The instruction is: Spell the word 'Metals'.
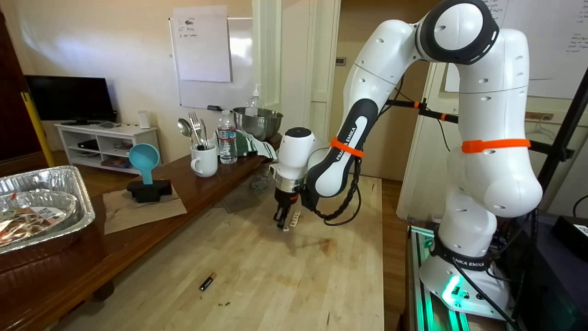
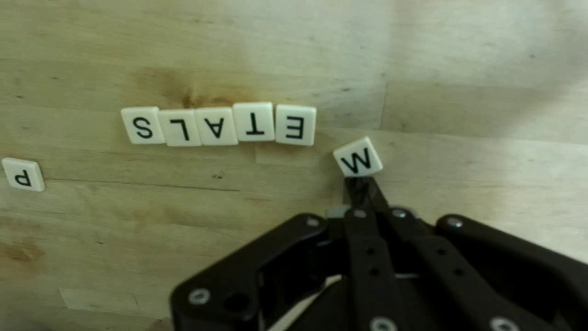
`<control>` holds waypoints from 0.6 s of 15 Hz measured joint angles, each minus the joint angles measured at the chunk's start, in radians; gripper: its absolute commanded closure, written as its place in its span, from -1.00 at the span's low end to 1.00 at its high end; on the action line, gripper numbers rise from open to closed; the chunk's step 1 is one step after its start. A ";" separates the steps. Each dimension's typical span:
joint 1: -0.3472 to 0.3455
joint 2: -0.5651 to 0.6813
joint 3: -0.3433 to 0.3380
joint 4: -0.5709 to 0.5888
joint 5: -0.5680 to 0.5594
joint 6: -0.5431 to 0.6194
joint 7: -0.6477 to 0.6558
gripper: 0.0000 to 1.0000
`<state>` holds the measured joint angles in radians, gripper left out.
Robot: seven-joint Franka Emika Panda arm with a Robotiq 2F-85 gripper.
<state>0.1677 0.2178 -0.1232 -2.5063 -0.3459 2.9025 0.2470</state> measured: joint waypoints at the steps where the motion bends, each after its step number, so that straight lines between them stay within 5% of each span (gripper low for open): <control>1: -0.002 -0.004 0.000 -0.005 0.000 0.000 -0.006 1.00; 9: -0.018 -0.028 0.009 -0.029 0.005 0.000 -0.041 1.00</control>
<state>0.1499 0.1896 -0.1143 -2.5358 -0.3411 2.9025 0.2061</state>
